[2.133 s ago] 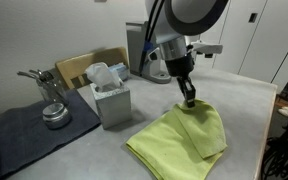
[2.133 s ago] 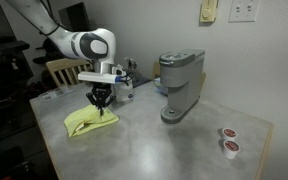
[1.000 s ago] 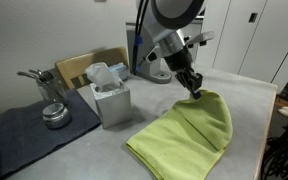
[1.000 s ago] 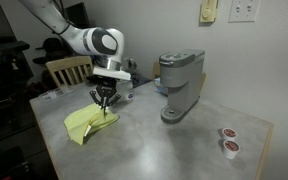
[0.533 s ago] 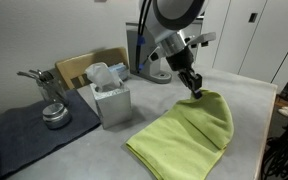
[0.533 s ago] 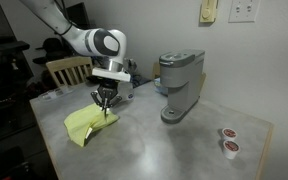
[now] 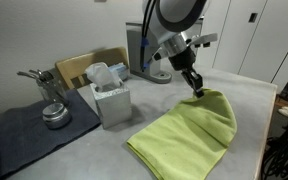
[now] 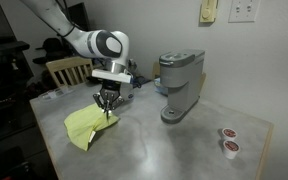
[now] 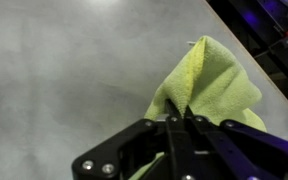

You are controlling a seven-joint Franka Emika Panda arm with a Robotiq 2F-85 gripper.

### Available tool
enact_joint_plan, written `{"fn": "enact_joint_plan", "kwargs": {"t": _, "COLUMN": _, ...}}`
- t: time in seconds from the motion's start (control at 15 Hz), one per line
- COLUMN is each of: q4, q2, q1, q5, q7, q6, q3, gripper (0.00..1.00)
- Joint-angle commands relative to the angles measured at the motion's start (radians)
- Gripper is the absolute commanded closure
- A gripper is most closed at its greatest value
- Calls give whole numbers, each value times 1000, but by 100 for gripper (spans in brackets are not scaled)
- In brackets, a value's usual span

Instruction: Unfold the towel once

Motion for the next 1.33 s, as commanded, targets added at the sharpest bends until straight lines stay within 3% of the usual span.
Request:
{"fn": "enact_joint_plan", "kwargs": {"t": 0.0, "q4": 16, "q2": 4, "q1": -16, "q5": -20, "q7": 7, "q6": -22, "q3": -5, "gripper": 99}}
{"fn": "enact_joint_plan", "kwargs": {"t": 0.8, "q4": 20, "q2": 14, "q1": -23, "q5": -12, "q7": 26, "q6": -5, "q3": -11, "gripper": 99}}
{"fn": "enact_joint_plan", "kwargs": {"t": 0.87, "q4": 19, "q2": 13, "q1": -23, "q5": -10, "q7": 38, "q6": -3, "q3": -11, "gripper": 70}}
{"fn": "enact_joint_plan", "kwargs": {"t": 0.93, "q4": 18, "q2": 13, "q1": -22, "q5": -11, "q7": 51, "q6": -3, "q3": -12, "gripper": 69}}
{"fn": "enact_joint_plan", "kwargs": {"t": 1.27, "q4": 14, "q2": 2, "q1": -10, "q5": -36, "q7": 159, "q6": -12, "q3": -22, "gripper": 35}}
